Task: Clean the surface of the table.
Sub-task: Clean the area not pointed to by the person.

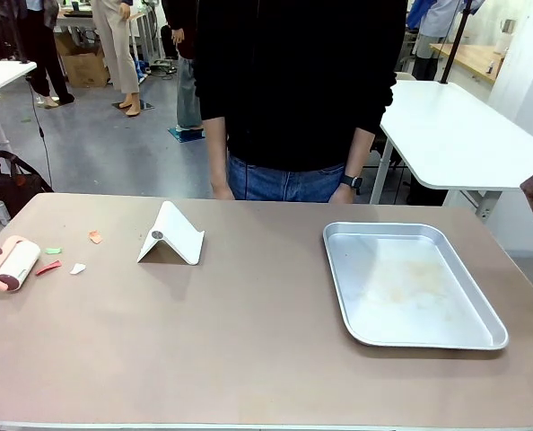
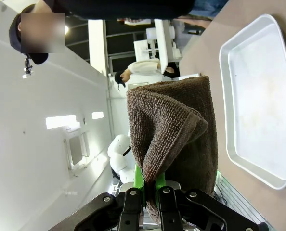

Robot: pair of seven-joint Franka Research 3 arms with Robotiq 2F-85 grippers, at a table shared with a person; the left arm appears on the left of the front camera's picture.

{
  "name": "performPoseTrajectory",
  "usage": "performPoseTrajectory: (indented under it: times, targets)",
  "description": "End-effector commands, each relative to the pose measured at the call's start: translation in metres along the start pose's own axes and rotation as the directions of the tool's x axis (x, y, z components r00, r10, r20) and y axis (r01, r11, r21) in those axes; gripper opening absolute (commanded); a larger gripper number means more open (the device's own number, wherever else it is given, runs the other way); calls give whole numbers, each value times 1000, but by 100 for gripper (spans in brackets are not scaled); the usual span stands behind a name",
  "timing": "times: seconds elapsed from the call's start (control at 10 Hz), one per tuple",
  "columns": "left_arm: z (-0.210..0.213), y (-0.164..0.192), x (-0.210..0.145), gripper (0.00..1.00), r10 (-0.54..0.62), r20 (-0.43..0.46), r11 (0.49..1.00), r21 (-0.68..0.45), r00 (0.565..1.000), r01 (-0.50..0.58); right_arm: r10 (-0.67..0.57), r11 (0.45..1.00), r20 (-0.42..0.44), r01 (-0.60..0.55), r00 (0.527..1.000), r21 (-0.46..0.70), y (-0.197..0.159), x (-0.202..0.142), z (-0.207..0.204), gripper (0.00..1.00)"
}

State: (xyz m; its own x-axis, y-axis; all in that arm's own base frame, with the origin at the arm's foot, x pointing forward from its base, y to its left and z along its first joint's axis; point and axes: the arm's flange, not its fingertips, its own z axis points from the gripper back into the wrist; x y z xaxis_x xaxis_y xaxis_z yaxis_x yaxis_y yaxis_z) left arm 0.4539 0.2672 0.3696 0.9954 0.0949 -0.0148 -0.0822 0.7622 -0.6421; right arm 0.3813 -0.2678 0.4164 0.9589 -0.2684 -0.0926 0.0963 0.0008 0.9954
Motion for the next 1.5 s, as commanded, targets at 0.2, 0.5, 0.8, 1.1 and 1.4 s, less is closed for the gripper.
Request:
performPoseTrajectory:
  times: [0.2,0.5,0.8,1.1,1.4]
  targets:
    - [-19,-24,5,22,0,-72,999,32,997,3,2,1000,0,-2,1000,0,1,0,0,10]
    - [-29,-32,5,22,-5,-84,998,63,996,10,2,1000,0,-2,1000,0,1,0,0,10]
    - [-45,-44,6,22,-9,-118,998,67,993,17,2,1000,0,-2,1000,0,1,0,0,10]
    - [-66,-62,6,22,-41,-171,997,63,984,53,2,1000,0,-2,1000,0,1,0,0,10]
    - [-82,-76,5,22,-59,-203,995,61,978,72,2,1000,0,-2,1000,0,1,0,0,10]
